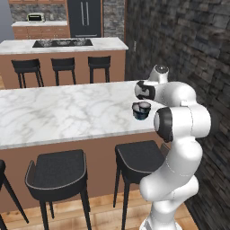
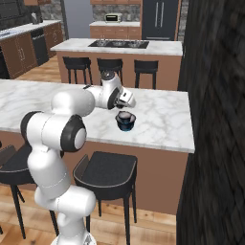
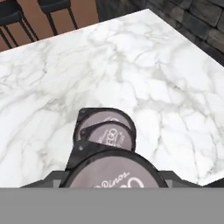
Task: Stack the yogurt containers by placing the smaller containers on top of the larger containers.
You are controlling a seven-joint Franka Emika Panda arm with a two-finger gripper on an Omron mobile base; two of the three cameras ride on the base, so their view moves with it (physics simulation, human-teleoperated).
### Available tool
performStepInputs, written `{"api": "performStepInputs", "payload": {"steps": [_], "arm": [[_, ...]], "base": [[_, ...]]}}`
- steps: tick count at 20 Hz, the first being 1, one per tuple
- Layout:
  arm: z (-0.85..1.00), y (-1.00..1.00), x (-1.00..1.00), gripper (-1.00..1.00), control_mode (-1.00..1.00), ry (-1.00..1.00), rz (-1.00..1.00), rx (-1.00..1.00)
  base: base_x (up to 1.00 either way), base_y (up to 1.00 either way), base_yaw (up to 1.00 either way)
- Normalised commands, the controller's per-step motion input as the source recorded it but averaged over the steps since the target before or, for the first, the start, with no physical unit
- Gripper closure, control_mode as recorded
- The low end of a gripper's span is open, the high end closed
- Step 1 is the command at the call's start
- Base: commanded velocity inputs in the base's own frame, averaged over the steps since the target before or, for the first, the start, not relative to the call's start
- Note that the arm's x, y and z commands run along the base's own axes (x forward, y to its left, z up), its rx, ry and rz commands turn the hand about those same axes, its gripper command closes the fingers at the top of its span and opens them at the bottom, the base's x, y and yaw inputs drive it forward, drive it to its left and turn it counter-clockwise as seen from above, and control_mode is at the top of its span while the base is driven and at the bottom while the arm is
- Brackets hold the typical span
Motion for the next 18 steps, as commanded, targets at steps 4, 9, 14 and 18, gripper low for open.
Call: {"api": "performStepInputs", "payload": {"steps": [4, 9, 14, 18], "arm": [[0.01, -0.03, 0.0, 1.0, -1.0, 0.0, 0.0, 0.0], [-0.03, 0.01, 0.0, 1.0, -1.0, 0.02, 0.0, 0.0], [-0.04, 0.08, 0.0, 1.0, -1.0, 0.08, 0.0, 0.0], [-0.11, 0.08, 0.04, 1.0, -1.0, 0.12, 0.0, 0.0]], "base": [[0.0, 0.0, 0.0], [0.0, 0.0, 0.0], [0.0, 0.0, 0.0], [0.0, 0.0, 0.0]]}}
